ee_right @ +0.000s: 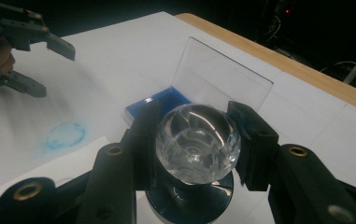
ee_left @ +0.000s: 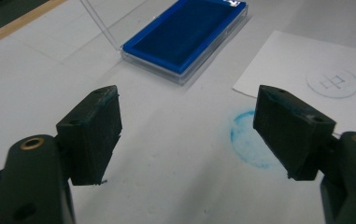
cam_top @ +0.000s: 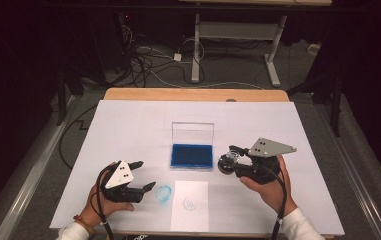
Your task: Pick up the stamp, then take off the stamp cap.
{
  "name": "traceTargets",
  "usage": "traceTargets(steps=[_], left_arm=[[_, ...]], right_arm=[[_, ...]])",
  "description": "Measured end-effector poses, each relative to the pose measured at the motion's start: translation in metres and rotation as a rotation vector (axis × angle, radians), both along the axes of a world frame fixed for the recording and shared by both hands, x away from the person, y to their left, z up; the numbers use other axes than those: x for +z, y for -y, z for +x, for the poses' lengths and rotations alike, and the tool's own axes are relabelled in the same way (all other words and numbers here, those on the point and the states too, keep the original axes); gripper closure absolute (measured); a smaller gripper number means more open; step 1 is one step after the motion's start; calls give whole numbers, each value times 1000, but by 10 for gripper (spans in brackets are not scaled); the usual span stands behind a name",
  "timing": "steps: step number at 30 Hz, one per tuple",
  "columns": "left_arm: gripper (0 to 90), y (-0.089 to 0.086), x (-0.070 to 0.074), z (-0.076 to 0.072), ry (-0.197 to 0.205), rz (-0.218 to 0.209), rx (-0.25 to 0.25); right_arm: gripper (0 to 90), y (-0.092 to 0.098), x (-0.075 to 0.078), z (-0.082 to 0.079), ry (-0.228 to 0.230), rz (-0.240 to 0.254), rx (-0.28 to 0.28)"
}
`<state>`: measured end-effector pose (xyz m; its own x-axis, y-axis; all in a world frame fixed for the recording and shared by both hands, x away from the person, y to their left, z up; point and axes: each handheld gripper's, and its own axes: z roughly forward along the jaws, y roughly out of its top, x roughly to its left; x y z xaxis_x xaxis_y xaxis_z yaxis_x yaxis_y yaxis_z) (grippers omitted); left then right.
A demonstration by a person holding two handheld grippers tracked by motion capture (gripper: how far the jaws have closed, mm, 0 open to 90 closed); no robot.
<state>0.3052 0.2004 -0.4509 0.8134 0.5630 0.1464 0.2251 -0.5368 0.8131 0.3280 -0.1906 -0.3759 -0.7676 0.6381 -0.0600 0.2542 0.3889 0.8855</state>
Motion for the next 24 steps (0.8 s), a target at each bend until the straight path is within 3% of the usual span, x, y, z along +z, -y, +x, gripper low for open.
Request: traceTargets(steps=[8, 24], left_arm=[[230, 23, 1, 4, 12, 23, -71], [226, 59, 8, 7, 17, -12, -96]], right_arm=[[573, -16, 4, -2, 10, 17, 28], [574, -63, 0, -1, -12, 64, 119]])
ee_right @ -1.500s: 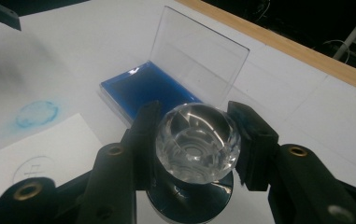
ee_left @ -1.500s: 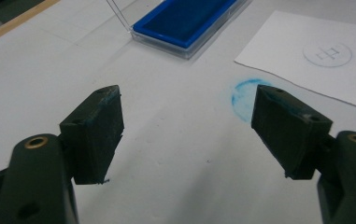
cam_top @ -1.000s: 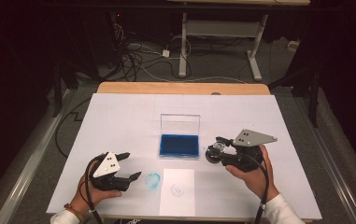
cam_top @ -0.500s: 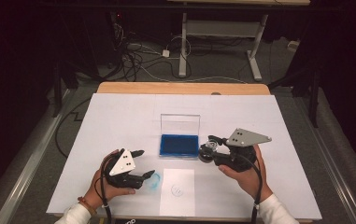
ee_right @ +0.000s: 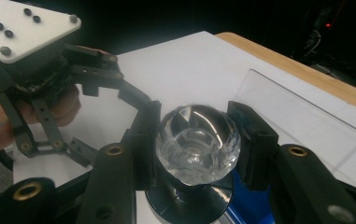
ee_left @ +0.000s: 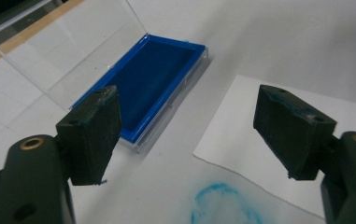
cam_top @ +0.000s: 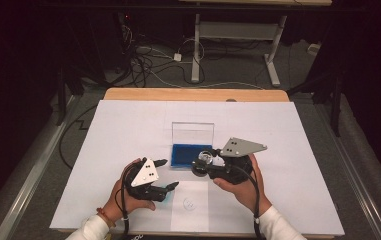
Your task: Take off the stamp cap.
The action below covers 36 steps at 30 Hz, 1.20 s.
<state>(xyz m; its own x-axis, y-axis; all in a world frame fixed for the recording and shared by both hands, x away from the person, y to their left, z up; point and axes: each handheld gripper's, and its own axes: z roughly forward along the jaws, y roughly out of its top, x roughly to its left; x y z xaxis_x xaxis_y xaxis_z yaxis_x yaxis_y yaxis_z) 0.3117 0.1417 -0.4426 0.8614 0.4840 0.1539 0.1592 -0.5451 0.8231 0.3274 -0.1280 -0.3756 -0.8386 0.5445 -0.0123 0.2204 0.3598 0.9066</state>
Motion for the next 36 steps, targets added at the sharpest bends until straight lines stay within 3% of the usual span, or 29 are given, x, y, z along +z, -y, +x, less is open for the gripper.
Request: traceTargets(steps=[5, 10, 15, 24, 30, 36], left_arm=[[226, 11, 2, 1, 12, 3, -3], [225, 18, 2, 2, -13, -46, -34], [220, 31, 0, -1, -22, -36, -61], [247, 37, -1, 1, -52, -79, -105], [346, 36, -1, 0, -47, -64, -126], [355, 38, 0, -2, -34, -32, -126]], right_arm=[[574, -10, -3, -5, -11, 7, 35], [574, -16, -7, -7, -29, 22, 41], [573, -23, -8, -12, -28, 23, 65], [573, -24, -10, -15, -35, 30, 78], [574, -24, -12, -14, -43, 32, 79], [573, -24, -13, -14, -47, 33, 80]])
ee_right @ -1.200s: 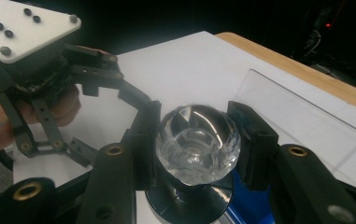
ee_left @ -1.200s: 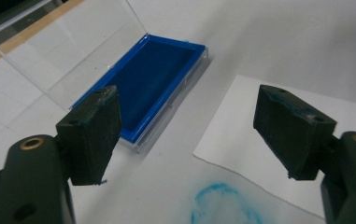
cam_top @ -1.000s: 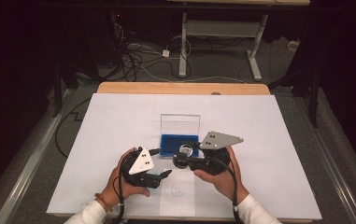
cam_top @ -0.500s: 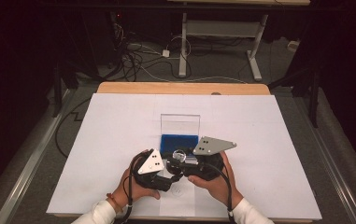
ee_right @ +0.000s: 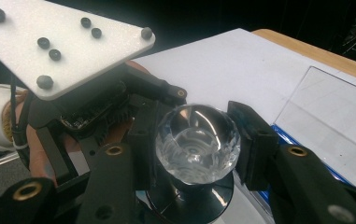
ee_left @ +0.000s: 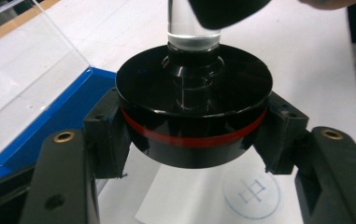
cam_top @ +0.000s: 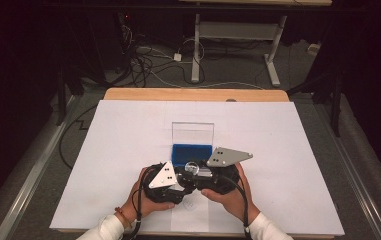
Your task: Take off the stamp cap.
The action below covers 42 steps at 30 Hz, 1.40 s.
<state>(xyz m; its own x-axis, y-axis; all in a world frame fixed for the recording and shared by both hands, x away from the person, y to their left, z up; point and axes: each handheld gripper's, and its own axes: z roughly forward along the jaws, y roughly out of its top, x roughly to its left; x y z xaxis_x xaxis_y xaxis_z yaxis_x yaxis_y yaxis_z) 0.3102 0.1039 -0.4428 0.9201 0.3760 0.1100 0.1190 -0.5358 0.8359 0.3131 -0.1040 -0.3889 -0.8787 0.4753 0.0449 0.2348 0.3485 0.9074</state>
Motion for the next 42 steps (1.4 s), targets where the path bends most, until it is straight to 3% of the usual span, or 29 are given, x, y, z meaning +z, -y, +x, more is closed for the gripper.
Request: traceTargets(steps=[2, 11, 18, 32, 34, 36, 38, 42], left_arm=[[357, 0, 1, -1, 11, 9, 2], [364, -1, 4, 1, -39, 19, -7], [364, -1, 6, 1, -39, 26, -7], [364, -2, 4, 2, -76, -4, -32], [365, -2, 6, -1, -37, 33, -21], [365, -2, 8, -3, -24, 38, -20], [365, 0, 11, -7, 21, 83, -11], [365, 1, 12, -8, 18, 95, -18]], right_arm=[[573, 0, 0, 0, -2, 3, 0], [574, 1, -2, -4, 11, 25, -18], [576, 3, -5, -7, 17, 51, -31], [576, 5, -9, -12, 11, 86, -59], [576, 7, -9, -10, -15, 101, -57], [576, 13, -11, -6, -64, 134, -45], [576, 15, -11, -5, -87, 146, -38], [576, 16, -11, -6, -98, 149, -32]])
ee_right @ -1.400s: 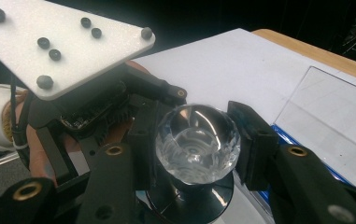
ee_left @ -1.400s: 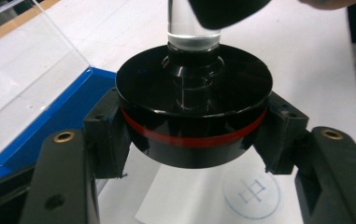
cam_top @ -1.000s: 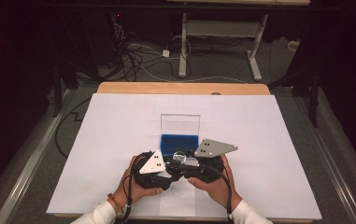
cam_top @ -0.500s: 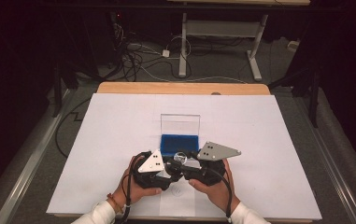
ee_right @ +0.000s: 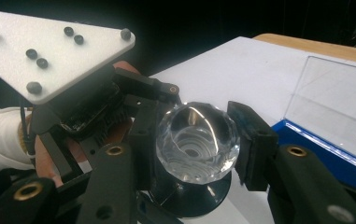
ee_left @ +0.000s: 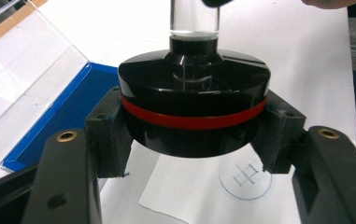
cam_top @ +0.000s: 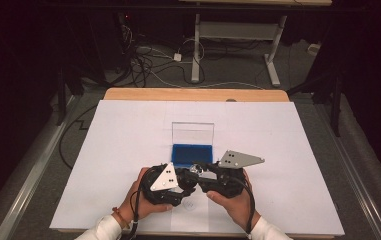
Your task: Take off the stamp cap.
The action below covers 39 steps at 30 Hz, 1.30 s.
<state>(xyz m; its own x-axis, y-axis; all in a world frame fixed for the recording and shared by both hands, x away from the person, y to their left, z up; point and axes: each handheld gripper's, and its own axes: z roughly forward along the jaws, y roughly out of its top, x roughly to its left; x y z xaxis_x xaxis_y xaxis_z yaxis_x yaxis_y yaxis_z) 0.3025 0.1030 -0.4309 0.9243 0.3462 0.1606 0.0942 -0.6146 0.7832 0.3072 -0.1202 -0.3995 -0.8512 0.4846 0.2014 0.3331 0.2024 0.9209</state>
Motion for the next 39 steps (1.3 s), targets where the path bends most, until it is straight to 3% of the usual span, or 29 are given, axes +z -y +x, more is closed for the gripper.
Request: traceTargets(steps=[4, 13, 14, 15, 16, 17, 18, 20, 21, 22, 24, 26, 29, 39], left_arm=[[366, -1, -3, 3, -40, -13, -22], [365, -3, -11, 11, -128, -61, -49], [368, -13, -14, 20, -195, -100, 16], [368, -13, -14, 20, -195, -100, 16], [368, -22, -17, 26, -213, -122, 59], [366, -31, -12, 27, -180, -136, 65], [367, -31, -12, 27, -180, -136, 65], [366, -28, -5, 22, -124, -118, 73], [366, -24, -4, 19, -79, -77, 60], [366, -23, -5, 18, -67, -72, 57], [366, -26, -9, 21, -72, -59, 70], [365, -27, -9, 20, -49, -34, 75], [365, -33, -7, 20, -37, -38, 82], [364, -60, -4, 20, -19, -29, 121]], right_arm=[[576, 1, -3, 1, -16, 5, 2], [578, -3, -8, -2, 24, -25, -13], [577, -3, -6, -6, 54, -28, -11], [577, -1, -3, -9, 85, -20, -3], [577, -1, -3, -9, 85, -20, -3], [577, 3, 10, -17, 133, -11, 11], [577, 3, 14, -21, 176, -33, -5], [577, 6, 14, -20, 175, -16, -10], [577, 8, 14, -19, 166, -10, -22], [577, 10, 14, -17, 165, -18, -36], [577, 14, 15, -16, 170, -15, -46], [577, 17, 18, -18, 189, -42, -56], [577, 23, 22, -19, 203, -68, -73], [576, 43, 23, -17, 175, -106, -107]])
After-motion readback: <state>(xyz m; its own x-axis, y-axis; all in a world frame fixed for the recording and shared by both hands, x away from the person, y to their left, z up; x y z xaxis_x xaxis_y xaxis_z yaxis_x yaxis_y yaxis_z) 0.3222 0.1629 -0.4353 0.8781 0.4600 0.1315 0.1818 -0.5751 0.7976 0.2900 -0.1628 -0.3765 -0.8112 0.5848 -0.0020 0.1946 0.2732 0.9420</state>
